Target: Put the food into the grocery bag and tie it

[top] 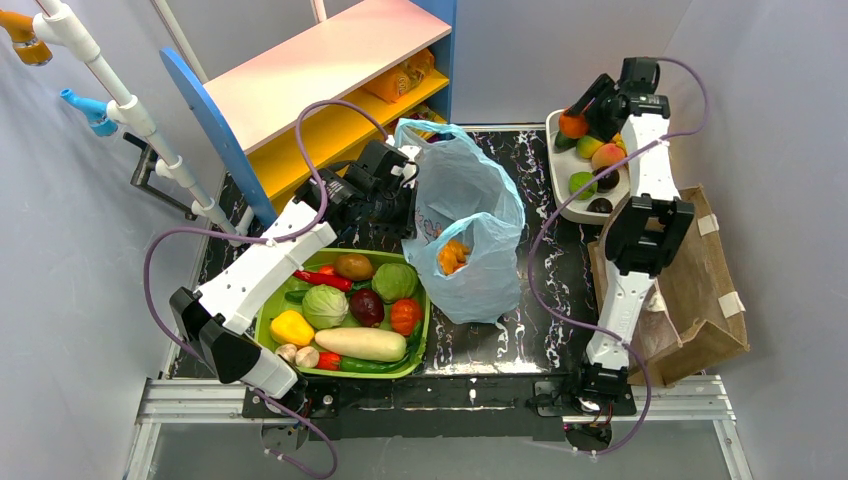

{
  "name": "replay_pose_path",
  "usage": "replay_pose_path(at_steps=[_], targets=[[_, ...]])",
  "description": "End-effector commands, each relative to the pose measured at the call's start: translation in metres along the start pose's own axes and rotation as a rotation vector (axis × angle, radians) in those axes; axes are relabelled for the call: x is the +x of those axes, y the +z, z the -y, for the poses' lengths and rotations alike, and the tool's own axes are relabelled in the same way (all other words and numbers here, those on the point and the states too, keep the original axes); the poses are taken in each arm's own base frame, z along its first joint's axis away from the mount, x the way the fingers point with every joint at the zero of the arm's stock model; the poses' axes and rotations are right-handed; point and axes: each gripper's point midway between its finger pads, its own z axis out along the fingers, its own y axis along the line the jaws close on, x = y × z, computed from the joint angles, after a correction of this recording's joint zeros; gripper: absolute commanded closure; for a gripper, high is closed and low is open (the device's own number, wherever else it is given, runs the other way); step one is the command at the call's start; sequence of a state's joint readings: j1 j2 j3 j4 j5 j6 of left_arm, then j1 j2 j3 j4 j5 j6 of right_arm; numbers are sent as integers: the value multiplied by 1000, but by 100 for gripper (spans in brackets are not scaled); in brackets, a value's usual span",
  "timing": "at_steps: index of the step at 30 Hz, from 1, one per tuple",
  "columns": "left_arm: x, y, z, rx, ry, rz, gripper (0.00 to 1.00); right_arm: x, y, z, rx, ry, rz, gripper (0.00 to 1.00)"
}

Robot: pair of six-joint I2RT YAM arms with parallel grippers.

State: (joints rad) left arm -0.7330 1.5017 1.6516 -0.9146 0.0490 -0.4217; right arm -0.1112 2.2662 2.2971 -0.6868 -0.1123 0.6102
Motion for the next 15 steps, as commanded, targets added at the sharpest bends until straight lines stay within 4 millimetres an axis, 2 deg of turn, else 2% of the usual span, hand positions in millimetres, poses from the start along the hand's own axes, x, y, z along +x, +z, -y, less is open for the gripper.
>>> replay_pose_path(at_steps=[1,4,5,11,15], targets=[[-14,-14,9,41,12,52,100,-13,-73,-32,-71,-4,35,66],[-15,-19,12,58,6,44,100,-9,-109,-41,-96,-33,25,68],[-14,-21,13,67,-2,39,100,-7,-126,-50,-133,-48,20,68],[-12,-32,12,96,-42,78,100,14,-197,-86,-267,-85,-18,75],[-9,-39,6,102,-53,107,100,32,-231,-106,-343,-161,-10,78]])
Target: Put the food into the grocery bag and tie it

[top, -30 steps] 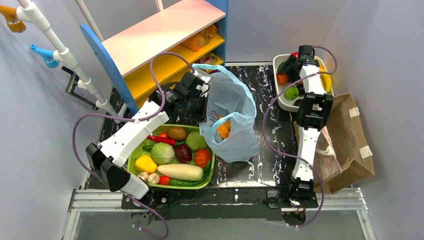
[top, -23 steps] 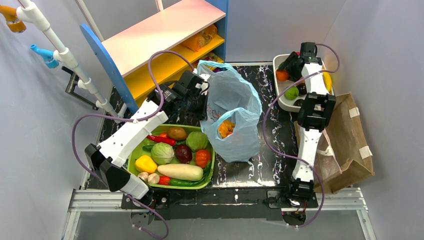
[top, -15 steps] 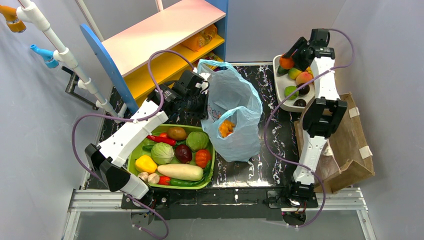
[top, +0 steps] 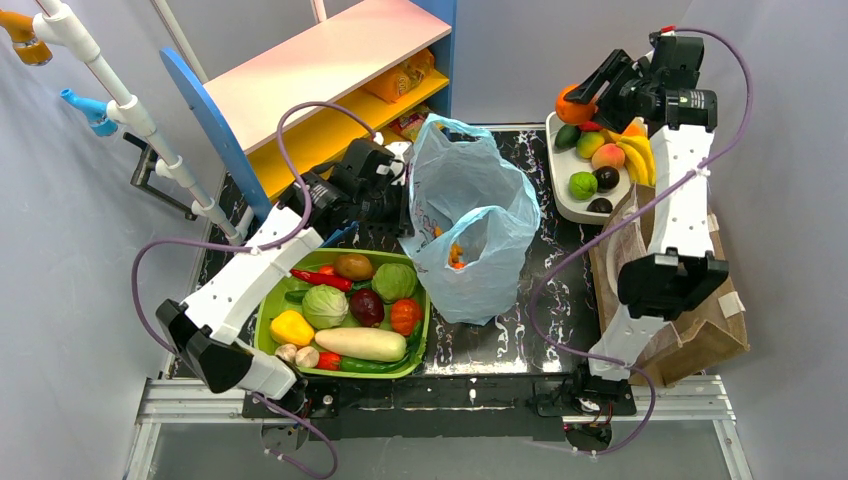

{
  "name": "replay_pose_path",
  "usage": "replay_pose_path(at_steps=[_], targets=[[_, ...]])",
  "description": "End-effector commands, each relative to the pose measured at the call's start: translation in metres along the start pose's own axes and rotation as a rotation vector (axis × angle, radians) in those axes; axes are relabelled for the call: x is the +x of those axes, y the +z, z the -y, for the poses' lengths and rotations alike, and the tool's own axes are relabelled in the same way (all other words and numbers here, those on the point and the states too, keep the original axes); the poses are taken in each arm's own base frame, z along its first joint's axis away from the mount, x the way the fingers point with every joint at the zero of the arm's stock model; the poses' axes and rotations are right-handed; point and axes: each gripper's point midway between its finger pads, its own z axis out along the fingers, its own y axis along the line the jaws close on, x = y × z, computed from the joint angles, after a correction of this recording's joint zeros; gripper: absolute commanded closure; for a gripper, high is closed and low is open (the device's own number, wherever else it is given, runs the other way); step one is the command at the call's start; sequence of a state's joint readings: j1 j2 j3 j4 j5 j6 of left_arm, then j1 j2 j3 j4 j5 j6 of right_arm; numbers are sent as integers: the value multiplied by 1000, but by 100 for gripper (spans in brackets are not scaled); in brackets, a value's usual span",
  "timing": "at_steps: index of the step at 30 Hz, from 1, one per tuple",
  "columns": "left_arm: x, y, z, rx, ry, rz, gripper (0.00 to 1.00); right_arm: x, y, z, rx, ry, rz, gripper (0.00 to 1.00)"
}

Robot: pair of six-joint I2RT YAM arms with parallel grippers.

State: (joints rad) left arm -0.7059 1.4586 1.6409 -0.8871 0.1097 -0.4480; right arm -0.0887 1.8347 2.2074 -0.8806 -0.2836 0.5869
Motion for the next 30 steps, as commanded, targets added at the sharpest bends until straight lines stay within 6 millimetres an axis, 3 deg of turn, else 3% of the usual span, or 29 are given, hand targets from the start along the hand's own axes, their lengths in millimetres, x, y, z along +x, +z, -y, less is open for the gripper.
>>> replay_pose_path(at_steps=[1,12,18,25,30], targets=[[-3,-26,1,35,-2,70,100,24,-39,-40,-129,-95,-23,78],[0,-17,-10,-22,-41,66,100,63,-104,-111,-364,-248,-27,78],[-13,-13,-1,-5,-79,76,100,94,-149,-154,-520,-324,-43,78],[-28,-2,8,19,-45,70,100,135,-161,-156,-601,-367,-135,78],[-34,4,14,40,-24,58,100,165,-153,-151,-612,-382,-220,77]])
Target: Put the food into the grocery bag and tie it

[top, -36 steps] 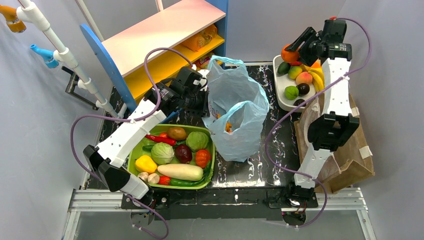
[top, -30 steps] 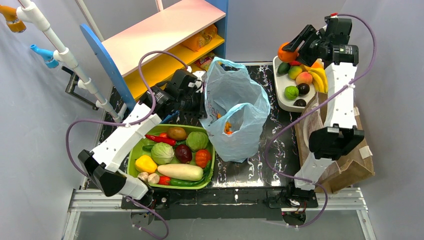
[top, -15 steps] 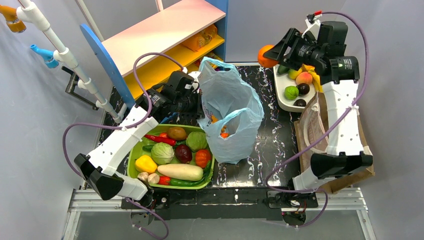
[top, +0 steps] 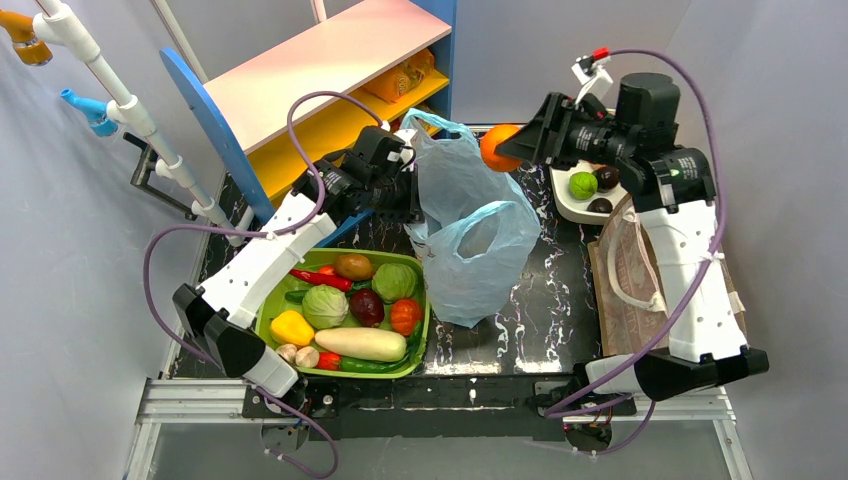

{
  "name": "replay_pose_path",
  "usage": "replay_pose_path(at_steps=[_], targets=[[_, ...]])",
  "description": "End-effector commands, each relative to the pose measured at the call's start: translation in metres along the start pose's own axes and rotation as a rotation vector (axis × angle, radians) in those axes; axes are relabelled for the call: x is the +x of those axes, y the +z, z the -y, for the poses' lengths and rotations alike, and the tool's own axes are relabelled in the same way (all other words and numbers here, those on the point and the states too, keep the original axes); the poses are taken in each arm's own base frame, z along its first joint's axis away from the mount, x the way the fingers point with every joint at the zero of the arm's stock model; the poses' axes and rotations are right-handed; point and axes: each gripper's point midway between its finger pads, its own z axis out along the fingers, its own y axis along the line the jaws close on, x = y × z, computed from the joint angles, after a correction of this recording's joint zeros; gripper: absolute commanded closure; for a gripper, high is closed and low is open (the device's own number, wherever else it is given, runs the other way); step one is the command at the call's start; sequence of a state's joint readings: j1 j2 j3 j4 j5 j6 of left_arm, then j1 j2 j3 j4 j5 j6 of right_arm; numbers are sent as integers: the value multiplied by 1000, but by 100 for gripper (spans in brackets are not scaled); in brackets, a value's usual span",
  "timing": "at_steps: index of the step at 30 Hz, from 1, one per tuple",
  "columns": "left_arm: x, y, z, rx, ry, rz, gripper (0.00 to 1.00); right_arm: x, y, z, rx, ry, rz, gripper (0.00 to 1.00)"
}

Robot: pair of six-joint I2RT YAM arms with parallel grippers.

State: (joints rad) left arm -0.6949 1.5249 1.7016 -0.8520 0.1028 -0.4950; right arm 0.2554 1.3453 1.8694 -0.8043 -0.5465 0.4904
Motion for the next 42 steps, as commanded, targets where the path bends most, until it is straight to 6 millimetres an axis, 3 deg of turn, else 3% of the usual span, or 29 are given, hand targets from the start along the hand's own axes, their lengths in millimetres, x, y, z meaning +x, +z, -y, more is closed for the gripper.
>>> replay_pose_path(at_steps=[1,5,6,8,13,22,33,42], targets=[[-12,-7,10,42,29,21,100,19,12,-8,-62,-46,-56,75],[-12,-6,12,53,31,21,100,38,21,-8,-63,-69,-105,66],[-13,-6,13,55,33,23,100,41,23,-8,-64,-68,-115,59],[-13,-5,13,55,33,21,100,46,25,-7,-62,-63,-133,35],[-11,-8,13,57,36,21,100,55,31,-10,-68,-46,-173,23],[-12,-16,26,133,48,24,100,79,49,-2,-18,-78,-263,17],[-8,-19,39,212,58,16,100,86,69,-6,-4,-101,-287,14],[-1,-20,34,199,58,8,100,54,50,-11,60,-179,-159,12]])
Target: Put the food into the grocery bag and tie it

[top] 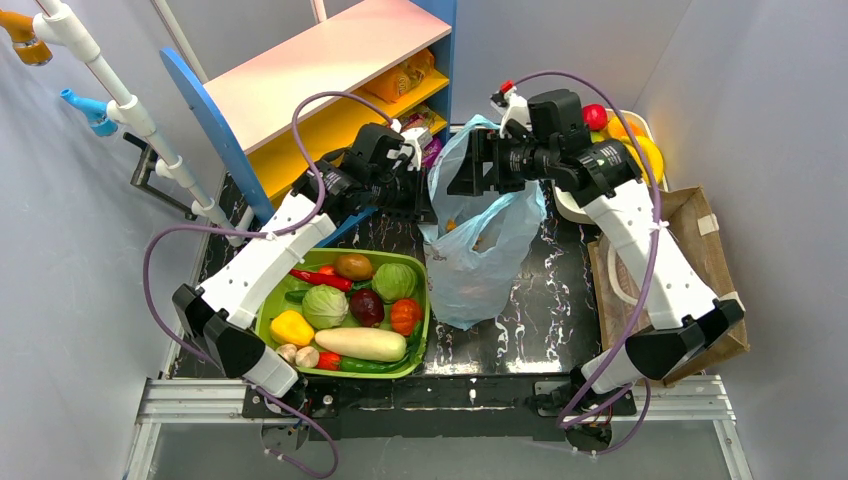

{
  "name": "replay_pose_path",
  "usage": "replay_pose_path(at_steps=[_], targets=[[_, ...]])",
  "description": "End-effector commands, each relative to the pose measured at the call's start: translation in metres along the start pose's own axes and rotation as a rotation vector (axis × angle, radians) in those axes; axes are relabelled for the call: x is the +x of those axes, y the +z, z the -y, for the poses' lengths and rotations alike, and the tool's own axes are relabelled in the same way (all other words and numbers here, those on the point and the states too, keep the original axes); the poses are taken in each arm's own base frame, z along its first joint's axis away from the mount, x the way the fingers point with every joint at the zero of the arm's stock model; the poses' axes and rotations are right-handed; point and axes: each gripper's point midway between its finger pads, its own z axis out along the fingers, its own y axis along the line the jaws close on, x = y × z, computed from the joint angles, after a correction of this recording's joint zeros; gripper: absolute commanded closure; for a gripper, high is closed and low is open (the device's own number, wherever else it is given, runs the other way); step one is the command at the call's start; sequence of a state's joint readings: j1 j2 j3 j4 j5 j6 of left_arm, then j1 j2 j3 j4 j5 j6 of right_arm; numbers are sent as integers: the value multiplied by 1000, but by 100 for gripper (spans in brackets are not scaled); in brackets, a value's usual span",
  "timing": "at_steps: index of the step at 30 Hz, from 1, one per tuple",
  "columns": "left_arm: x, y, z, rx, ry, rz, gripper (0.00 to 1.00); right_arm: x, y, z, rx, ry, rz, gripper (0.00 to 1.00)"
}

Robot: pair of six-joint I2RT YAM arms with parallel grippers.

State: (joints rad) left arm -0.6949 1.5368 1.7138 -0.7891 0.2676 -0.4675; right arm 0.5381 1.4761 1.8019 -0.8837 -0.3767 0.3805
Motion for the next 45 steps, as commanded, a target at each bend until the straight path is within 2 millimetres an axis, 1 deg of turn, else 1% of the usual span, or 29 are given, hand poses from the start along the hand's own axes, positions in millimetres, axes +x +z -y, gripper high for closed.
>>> replay_pose_path(at_steps=[1,4,6,9,13,14,22,25,26,27,29,36,39,42,43,45], targets=[[2,-18,4,20,21,26,100,-38,-37,-13,47,-93,179,12],[5,-18,2,14,21,21,100,-54,-51,-6,120,-109,266,12],[7,-18,1,16,22,19,100,-65,-61,7,216,-98,329,12],[8,-18,1,20,28,15,100,-77,-77,35,375,-76,403,11],[11,-20,-1,13,40,15,100,-88,-96,75,541,-28,443,10],[11,-21,-1,11,44,17,100,-91,-102,88,575,-2,451,9],[14,-26,-5,-2,63,25,100,-95,-123,169,750,205,444,9],[14,-26,-6,-4,70,30,100,-94,-127,199,842,282,424,9],[13,-26,-6,-5,72,30,100,-92,-128,210,875,313,411,9],[13,-26,-6,-5,75,33,100,-90,-124,223,895,347,388,9],[12,-27,-6,-7,85,37,100,-87,-120,239,917,406,358,10],[11,-29,-10,-27,106,43,100,-90,-94,286,918,532,315,11],[11,-32,-12,-36,117,46,100,-88,-82,310,942,575,298,11],[12,-33,-14,-48,126,46,100,-86,-69,327,961,605,278,11],[12,-33,-15,-52,129,45,100,-84,-72,340,984,627,279,11],[12,-35,-17,-60,136,48,100,-81,-70,357,1011,645,274,11]])
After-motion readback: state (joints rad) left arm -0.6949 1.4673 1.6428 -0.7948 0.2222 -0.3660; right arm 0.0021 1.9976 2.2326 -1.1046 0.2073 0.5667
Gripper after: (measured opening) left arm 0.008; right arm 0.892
